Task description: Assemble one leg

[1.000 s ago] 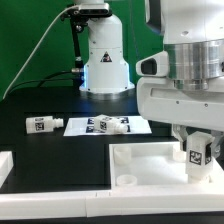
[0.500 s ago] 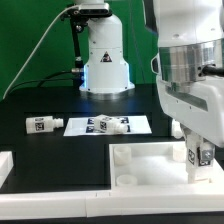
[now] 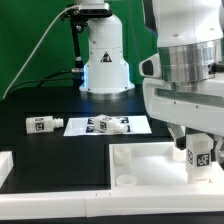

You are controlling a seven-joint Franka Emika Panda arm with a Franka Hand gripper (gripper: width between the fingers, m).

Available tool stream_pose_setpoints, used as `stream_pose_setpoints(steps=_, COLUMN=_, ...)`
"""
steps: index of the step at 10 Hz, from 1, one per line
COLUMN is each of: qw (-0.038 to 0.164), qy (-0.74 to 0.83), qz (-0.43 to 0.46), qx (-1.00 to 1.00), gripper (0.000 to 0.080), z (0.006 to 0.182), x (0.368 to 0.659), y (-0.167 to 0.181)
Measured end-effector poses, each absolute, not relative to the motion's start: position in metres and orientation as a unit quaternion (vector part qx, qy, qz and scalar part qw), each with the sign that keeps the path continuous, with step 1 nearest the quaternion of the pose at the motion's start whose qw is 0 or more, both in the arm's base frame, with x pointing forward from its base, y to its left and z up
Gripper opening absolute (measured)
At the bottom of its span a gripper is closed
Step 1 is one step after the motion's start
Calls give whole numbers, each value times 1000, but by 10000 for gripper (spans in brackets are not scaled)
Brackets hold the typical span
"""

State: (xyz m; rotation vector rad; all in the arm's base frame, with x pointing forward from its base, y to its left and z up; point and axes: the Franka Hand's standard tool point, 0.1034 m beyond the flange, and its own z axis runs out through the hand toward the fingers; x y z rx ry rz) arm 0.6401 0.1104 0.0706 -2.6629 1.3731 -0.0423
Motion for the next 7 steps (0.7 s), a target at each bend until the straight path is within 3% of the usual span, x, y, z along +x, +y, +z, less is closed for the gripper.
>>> stream_pose_setpoints(steps=4, qw=64, qy=296, qz=-25, qx=-953, gripper=648, z=70, x=639, y=111)
stream_pose_setpoints(steps=6, qw=37, qy=131, qz=-41, qx=-990, gripper=649, z=73, x=642, y=117)
stream_pose_setpoints(steps=7, qw=33, qy=66, qz=-39, qx=-996, gripper=649, z=74, x=643, y=120)
